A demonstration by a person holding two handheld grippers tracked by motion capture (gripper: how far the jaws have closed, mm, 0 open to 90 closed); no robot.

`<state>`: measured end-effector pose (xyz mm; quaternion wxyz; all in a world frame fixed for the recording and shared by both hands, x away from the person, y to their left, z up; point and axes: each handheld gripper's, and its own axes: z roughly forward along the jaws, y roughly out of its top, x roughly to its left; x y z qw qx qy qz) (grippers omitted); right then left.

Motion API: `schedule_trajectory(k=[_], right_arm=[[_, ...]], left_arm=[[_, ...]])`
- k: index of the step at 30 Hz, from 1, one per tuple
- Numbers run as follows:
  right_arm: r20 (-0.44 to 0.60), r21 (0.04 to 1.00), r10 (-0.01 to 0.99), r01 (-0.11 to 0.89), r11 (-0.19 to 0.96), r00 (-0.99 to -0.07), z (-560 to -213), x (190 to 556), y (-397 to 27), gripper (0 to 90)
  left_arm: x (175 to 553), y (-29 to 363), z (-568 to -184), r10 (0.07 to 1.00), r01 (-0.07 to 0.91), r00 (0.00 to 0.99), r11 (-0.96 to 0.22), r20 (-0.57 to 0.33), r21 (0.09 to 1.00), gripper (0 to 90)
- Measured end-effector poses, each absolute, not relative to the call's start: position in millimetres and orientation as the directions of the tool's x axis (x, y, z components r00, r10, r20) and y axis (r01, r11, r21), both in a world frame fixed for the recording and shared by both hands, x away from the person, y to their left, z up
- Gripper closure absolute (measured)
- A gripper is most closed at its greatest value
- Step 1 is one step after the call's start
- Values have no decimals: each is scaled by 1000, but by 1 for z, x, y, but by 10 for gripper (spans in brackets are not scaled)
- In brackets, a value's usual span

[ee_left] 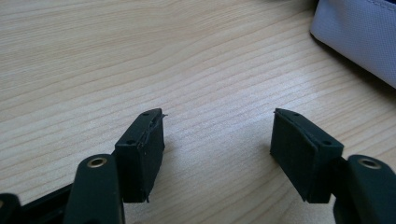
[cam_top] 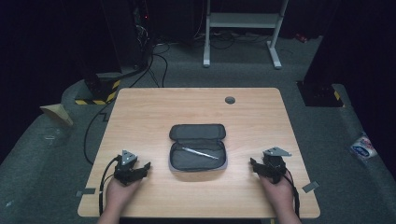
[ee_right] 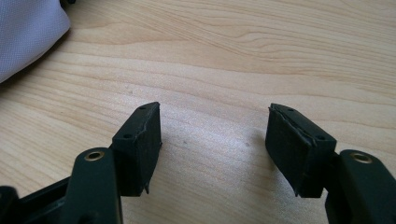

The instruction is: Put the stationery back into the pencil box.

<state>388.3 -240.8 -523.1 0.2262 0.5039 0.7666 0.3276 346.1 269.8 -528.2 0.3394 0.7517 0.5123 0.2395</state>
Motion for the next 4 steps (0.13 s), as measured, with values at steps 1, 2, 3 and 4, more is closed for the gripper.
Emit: schedule_trajectory(k=[1, 2, 3, 4], right_arm=[[-17, 730, 921, 624, 278, -390, -523, 388, -241, 355], [-16, 730, 921, 625, 278, -390, -523, 388, -241, 355], [-16, 730, 921, 625, 278, -390, -523, 388, -241, 355], [-17, 730, 921, 624, 278, -390, -523, 388, -241, 355]], left_arm=[[346, 270, -528, 933, 609, 360, -242, 9, 755, 350], [346, 270, -528, 933, 610, 360, -242, 9, 755, 350], [345, 269, -528, 934, 609, 358, -239, 7, 756, 350], [345, 269, -528, 934, 610, 357, -236, 3, 756, 349]])
